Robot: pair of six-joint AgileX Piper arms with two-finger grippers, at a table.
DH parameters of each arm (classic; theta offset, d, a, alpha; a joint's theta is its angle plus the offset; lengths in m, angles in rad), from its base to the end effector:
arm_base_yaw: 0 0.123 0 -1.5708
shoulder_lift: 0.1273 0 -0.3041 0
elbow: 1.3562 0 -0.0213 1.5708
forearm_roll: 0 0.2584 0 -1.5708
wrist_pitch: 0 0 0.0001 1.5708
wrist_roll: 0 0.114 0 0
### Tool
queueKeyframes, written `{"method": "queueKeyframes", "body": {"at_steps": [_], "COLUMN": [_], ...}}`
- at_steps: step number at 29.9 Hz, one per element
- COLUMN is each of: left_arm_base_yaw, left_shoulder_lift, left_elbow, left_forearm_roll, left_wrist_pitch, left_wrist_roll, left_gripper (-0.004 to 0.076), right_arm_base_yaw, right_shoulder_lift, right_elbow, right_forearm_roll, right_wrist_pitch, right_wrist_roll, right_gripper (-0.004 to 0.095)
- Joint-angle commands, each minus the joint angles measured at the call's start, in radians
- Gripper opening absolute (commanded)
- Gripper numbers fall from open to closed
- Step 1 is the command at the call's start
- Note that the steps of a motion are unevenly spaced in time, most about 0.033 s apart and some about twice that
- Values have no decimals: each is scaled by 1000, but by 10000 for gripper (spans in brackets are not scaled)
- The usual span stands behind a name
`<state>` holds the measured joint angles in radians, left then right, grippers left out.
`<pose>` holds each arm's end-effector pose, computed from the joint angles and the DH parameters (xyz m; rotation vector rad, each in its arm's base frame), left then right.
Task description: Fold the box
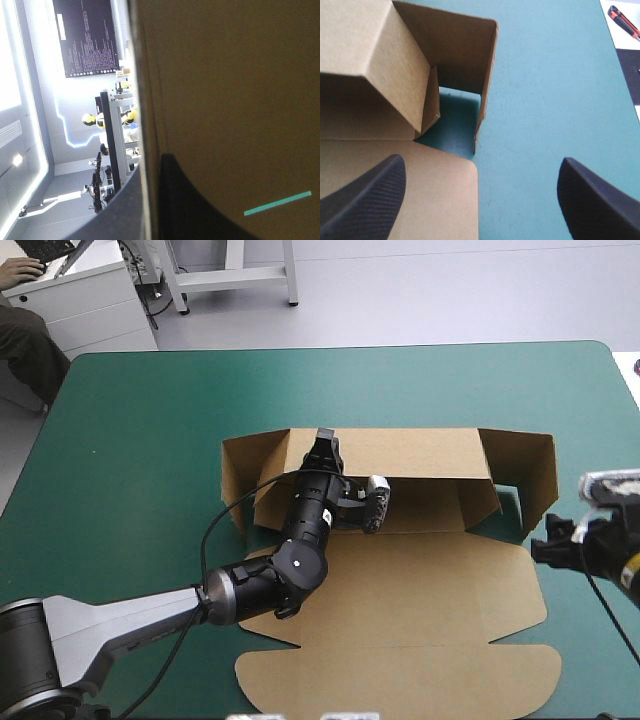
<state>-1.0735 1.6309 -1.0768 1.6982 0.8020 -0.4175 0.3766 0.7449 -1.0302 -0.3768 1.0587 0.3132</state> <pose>0.2491 -0.2885 0.2982 1.5122 1.1626 0.9291 0.1278 0.0112 0.4040 -0.1014 2.1842 -0.0829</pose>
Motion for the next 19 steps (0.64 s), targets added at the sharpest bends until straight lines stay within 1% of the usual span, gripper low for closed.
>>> {"method": "queueKeyframes", "body": {"at_steps": [1, 6, 9, 11, 13, 16, 19], "left_arm_base_yaw": [-2, -2, -2, -2, -2, -2, -2], "left_shoulder_lift": [-44, -44, -44, -44, -44, -44, -44], "left_elbow": [-21, -21, -21, -21, -21, -21, -21], "left_forearm_roll": [103, 103, 103, 103, 103, 103, 103], "left_wrist_pitch": [25, 25, 25, 26, 26, 26, 26], "left_wrist_roll": [3, 3, 3, 3, 3, 3, 3], "left_gripper": [-10, -10, -10, -10, -10, -10, -10], "right_arm_base_yaw": [-5, -5, -33, -94, -182, -306, -397], "right_shoulder_lift": [130, 308, 395, 447, 502, 573, 649], "right_elbow": [-154, -333, -426, -483, -530, -580, -630], "right_forearm_roll": [-38, -34, -12, 73, 200, 359, 479], "right_wrist_pitch": [-34, 23, 43, 48, 49, 43, 61], "right_wrist_roll": [-53, -135, -177, -242, -313, -374, -427], "right_gripper": [769, 769, 769, 768, 769, 769, 768]}}
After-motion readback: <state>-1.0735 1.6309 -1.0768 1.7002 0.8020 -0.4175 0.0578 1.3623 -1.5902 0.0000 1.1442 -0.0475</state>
